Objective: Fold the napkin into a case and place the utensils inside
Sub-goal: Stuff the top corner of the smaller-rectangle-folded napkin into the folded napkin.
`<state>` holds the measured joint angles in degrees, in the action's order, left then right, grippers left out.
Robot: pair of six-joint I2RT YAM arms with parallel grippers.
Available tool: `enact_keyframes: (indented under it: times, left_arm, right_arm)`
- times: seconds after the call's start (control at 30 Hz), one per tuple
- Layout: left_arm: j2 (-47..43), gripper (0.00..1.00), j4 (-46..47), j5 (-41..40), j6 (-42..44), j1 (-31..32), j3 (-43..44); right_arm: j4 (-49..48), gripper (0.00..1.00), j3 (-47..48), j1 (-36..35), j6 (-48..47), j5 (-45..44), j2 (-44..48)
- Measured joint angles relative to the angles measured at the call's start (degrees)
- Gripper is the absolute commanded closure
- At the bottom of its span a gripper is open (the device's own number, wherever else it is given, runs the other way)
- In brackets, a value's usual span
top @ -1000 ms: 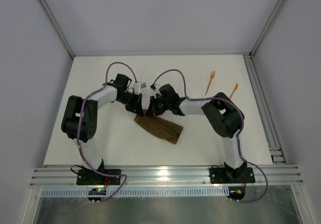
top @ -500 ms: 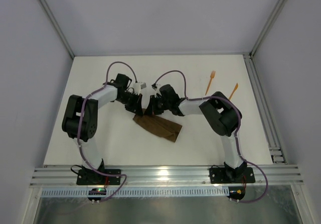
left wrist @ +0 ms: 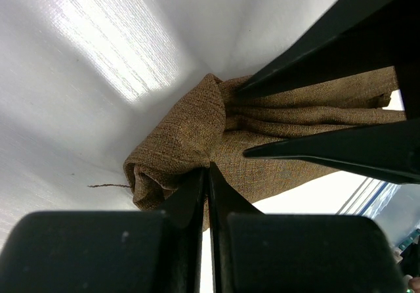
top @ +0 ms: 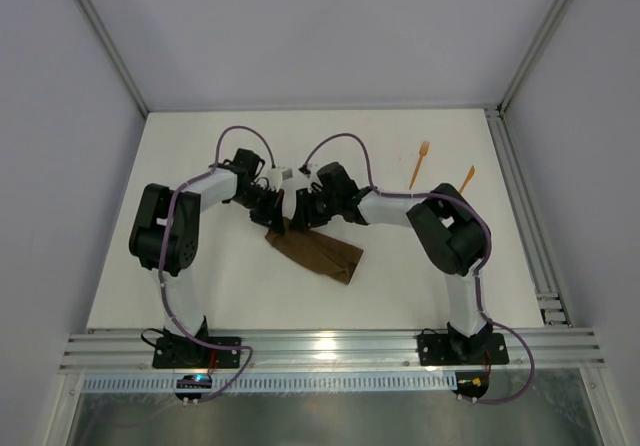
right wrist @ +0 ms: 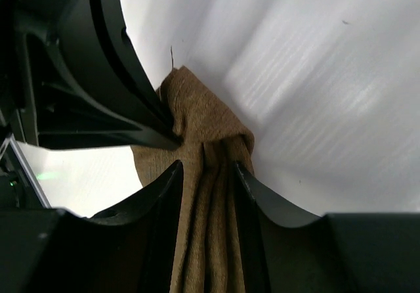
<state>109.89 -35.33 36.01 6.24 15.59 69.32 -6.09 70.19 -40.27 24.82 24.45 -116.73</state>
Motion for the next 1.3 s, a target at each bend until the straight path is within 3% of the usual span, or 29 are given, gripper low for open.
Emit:
enact_keyframes:
  times: [0.53,0.63,0.67,0.77,1.3]
  left_arm:
    - [0.0,1.00,0.0,0.0,-0.3,0.0,0.0]
    - [0.0,1.00,0.0,0.0,-0.3,0.0,0.0]
    - [0.0,1.00,0.0,0.0,-0.3,0.0,0.0]
    - [0.0,1.00,0.0,0.1,-0.3,0.0,0.0]
    - [-0.1,1.00,-1.8,0.3,0.4,-1.6,0.4]
  right_arm:
    - [9.3,0.58,-1.6,-0.1,-6.7,2.9,3.5]
    - [9.6,0.71,-2.0,-0.1,-6.7,4.1,3.5]
    - [9.7,0.83,-2.0,-0.1,-6.8,4.5,3.5]
    - [9.7,0.97,-1.9,-0.1,-6.6,5.6,3.5]
    - [11.7,0.97,3.5,2.8,-0.5,7.6,-1.9]
